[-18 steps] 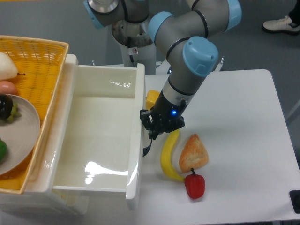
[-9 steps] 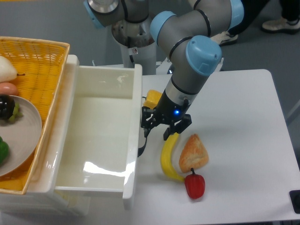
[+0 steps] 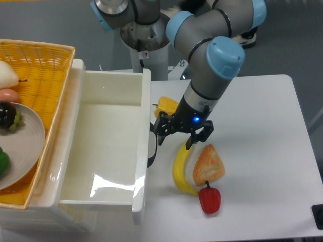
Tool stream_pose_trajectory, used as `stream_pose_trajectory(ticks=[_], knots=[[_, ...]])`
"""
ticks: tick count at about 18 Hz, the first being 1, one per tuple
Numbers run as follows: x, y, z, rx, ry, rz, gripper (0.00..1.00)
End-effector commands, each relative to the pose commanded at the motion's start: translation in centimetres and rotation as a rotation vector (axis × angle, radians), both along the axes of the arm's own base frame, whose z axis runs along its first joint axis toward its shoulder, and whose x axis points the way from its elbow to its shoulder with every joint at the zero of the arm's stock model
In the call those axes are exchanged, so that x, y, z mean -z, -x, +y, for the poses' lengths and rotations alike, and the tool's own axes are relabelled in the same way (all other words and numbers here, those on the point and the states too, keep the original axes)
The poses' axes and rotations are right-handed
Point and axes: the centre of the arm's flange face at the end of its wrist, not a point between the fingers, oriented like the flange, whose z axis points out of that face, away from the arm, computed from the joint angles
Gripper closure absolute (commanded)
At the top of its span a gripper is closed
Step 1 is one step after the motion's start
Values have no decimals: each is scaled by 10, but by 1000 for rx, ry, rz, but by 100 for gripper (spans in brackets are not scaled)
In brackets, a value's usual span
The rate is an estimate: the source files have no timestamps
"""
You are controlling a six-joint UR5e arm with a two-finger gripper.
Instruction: Slide open the top white drawer
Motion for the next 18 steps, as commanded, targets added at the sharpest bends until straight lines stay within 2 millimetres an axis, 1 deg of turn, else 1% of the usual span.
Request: stream_pose_trajectory(ticks=[1, 3, 5, 6, 9, 13, 15, 17, 18], knots=[[0, 7, -6, -3, 2, 10, 0], [5, 31, -26, -2, 46, 48, 0], [11, 44, -36, 55, 72, 87, 0], [15, 52, -45, 79, 93, 107, 0], [25, 67, -58, 144, 182, 179, 0], [51, 89, -71, 285, 291, 257, 0], [62, 103, -82, 384, 306, 282, 0], [72, 120, -99, 455, 311, 296, 0], [76, 127, -104, 485, 313, 304, 0]])
